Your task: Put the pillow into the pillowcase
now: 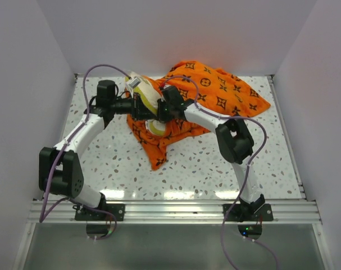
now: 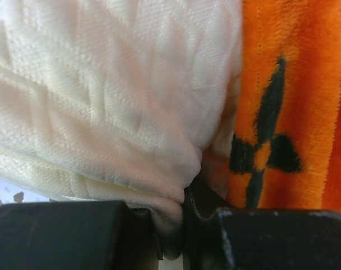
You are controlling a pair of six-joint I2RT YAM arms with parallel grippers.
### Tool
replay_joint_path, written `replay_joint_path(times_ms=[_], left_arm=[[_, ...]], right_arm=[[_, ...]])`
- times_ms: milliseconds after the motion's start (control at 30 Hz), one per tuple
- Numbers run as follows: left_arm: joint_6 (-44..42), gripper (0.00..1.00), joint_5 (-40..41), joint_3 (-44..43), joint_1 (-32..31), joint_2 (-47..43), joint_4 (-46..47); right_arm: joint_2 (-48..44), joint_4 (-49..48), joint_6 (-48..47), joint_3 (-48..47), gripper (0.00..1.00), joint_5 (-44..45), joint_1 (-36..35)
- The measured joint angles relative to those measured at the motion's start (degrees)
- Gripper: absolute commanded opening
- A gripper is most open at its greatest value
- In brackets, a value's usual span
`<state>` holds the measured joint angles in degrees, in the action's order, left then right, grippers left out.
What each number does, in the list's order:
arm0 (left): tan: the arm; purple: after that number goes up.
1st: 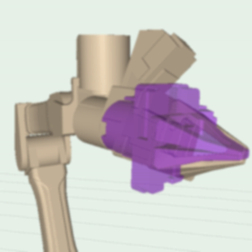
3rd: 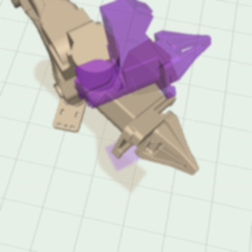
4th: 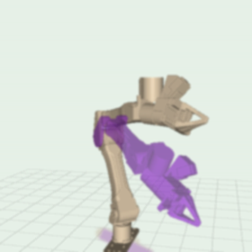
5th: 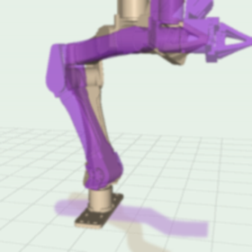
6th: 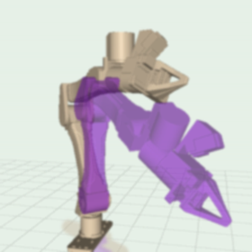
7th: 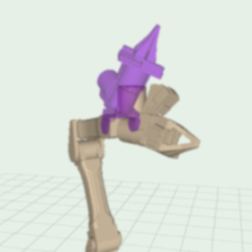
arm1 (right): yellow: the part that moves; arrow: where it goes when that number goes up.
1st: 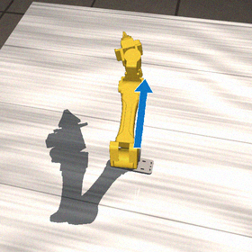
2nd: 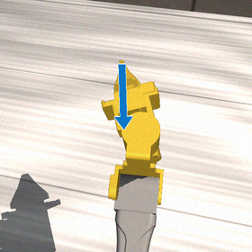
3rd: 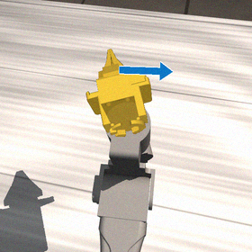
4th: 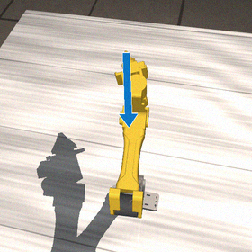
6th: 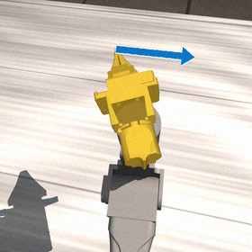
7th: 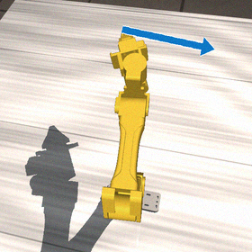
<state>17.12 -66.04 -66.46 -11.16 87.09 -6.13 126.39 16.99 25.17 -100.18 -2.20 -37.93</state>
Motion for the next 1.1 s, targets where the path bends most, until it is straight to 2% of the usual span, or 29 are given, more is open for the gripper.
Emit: replay_joint_path(times_ms=[33, 100, 267, 400, 467, 533, 600, 633, 700, 733, 833, 933, 1100], left_arm=[[-0.85, 0.27, 1.86, 0.72, 0.48, -0.02, -1.22], [-1.38, 0.30, 6.40, 3.21, 2.49, -0.50, -2.51], [-0.79, 0.59, 22.25, 7.17, 8.68, -0.76, -2.43], [0.79, 0.65, 27.39, 3.34, 10.40, 3.56, 0.83], [1.49, 0.75, 27.93, -0.09, 10.51, 7.21, 4.04], [3.08, 0.76, 27.78, -1.60, 10.56, 9.49, 7.85], [4.42, 0.74, 27.17, -1.79, 10.56, 10.56, 10.60], [5.11, 0.67, 26.77, -1.81, 10.56, 11.15, 12.15], [7.74, 0.56, 25.00, -1.81, 10.54, 12.70, 15.26], [8.87, 0.42, 24.09, -1.81, 10.49, 13.77, 16.92], [12.00, 0.28, 22.08, -1.03, 10.38, 15.98, 21.31], [13.92, 0.21, 20.41, 0.72, 10.29, 16.09, 24.79], [16.17, 0.18, 17.73, 3.08, 9.55, 15.74, 29.14]], right_arm=[[0.00, 0.46, 0.66, 0.02, 0.00, -0.87, 0.44], [-0.11, 0.50, 1.84, 0.46, 0.00, -2.67, 1.14], [-3.28, -3.37, 3.82, 7.32, 0.00, -8.46, 3.10], [-6.95, -3.82, 2.14, 12.28, 0.00, -13.70, 5.25], [-8.48, -3.19, -0.26, 14.43, 0.00, -15.80, 5.97], [-10.29, -1.64, -3.63, 16.41, 0.13, -17.53, 6.49], [-12.68, 0.31, -7.21, 18.45, 0.27, -18.53, 6.82], [-14.19, 1.55, -9.07, 19.50, 0.63, -18.80, 6.93], [-16.98, 5.01, -12.24, 20.50, 0.88, -20.15, 7.15], [-18.08, 6.60, -13.55, 20.41, 0.99, -21.00, 7.19], [-18.88, 14.14, -17.18, 15.34, 0.99, -22.56, 7.19], [-18.78, 19.19, -18.40, 6.93, 0.99, -22.36, 7.43], [-14.10, 20.35, -18.27, -13.66, 0.98, -16.57, 6.23]])
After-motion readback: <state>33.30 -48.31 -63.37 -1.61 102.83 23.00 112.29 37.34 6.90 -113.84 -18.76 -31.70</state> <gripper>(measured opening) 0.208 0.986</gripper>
